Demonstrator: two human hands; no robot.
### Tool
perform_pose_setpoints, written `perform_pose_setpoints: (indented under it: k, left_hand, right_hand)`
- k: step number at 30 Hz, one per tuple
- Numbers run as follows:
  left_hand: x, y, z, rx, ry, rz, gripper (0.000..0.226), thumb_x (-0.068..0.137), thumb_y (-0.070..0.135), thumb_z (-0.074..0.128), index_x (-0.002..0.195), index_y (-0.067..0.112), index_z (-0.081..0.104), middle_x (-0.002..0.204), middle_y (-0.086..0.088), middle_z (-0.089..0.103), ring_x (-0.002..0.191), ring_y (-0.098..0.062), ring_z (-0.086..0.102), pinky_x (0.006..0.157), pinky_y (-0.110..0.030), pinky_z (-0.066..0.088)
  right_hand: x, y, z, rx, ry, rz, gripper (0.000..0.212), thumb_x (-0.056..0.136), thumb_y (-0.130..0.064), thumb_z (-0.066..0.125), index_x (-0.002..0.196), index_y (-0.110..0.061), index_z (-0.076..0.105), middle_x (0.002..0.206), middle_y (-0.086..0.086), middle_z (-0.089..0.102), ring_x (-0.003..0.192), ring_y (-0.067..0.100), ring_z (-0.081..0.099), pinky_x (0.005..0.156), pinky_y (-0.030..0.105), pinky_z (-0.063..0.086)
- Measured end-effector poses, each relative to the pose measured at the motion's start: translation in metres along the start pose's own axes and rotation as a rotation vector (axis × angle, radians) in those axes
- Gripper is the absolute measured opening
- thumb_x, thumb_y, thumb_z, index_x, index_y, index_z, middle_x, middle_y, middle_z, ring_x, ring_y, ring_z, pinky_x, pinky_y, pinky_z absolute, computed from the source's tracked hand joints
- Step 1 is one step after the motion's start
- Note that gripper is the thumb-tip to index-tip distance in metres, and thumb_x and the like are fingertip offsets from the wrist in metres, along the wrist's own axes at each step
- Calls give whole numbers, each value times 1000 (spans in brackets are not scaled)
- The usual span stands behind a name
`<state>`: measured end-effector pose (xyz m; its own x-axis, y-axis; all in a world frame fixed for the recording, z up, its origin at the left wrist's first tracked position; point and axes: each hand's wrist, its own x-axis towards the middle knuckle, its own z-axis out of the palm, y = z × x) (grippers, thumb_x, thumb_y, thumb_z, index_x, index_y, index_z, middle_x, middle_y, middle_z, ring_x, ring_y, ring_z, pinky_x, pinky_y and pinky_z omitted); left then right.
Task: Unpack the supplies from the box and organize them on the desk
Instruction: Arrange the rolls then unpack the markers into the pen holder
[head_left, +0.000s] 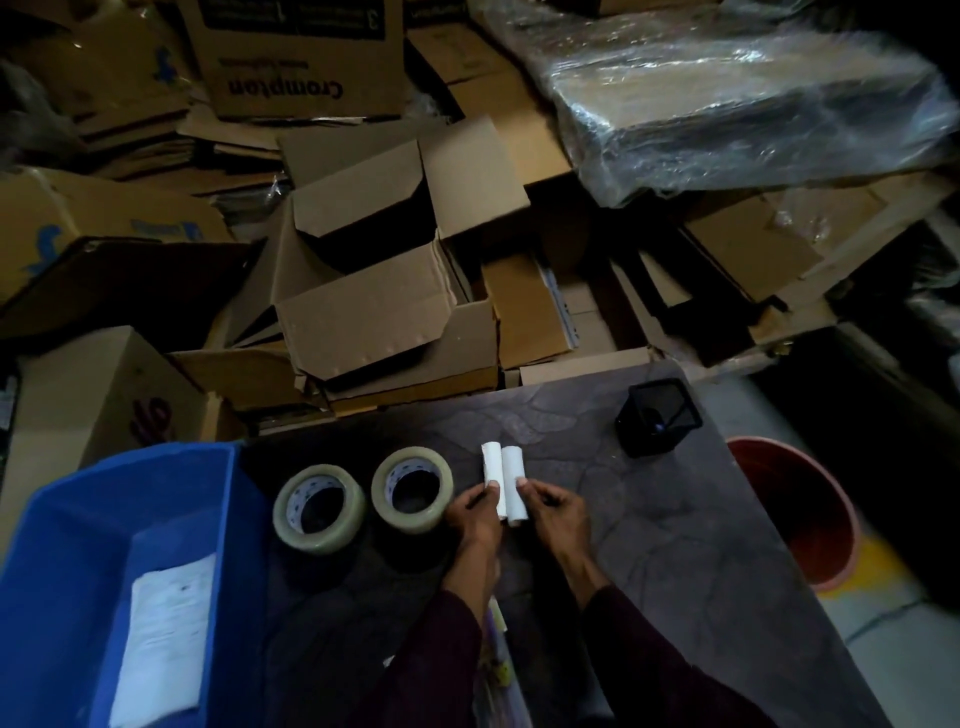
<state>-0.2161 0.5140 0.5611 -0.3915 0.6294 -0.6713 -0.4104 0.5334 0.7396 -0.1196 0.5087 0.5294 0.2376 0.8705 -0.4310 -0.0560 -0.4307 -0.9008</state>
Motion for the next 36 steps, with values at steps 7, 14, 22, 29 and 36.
perform_pose_setpoints:
  k: [7,14,22,29,36]
  left_hand:
    - [-29,-1,-27,-124,-86,-88,21,94,6,60,114,0,62,98,-15,66,72,-16,63,55,-24,56]
    - [-95,-26,-113,-142,-105,-7,21,92,13,65,107,0,68,91,-12,74,73,-17,72,61,-29,57]
    - [-156,-108,-249,-129,121,-27,23,90,6,65,111,-4,68,108,-23,71,107,-38,65,101,-54,48]
    - [-181,-150,-314,-43,172,-57,19,90,1,65,109,1,67,108,-22,69,93,-26,62,88,-40,48]
    - [-195,-176,-328,-22,244,-108,24,88,9,70,111,4,71,106,-17,73,102,-34,68,93,-52,52]
  right_hand:
    - [-33,4,-6,102,-20,23,19,85,-23,78,94,-7,78,93,10,78,92,27,72,88,43,58]
    - [-127,18,1,130,-91,26,27,83,-30,80,99,-7,77,98,16,77,101,40,71,90,55,57]
    - [-274,69,23,-4,-182,115,8,86,-14,75,95,-15,76,84,0,77,76,11,68,69,28,58]
    - [-342,121,33,-60,-156,129,8,85,-1,73,87,-9,75,71,-6,76,66,-3,67,62,13,52]
    - [-364,146,25,-118,-77,98,6,84,-7,77,87,-12,76,79,-1,78,71,4,69,63,13,53]
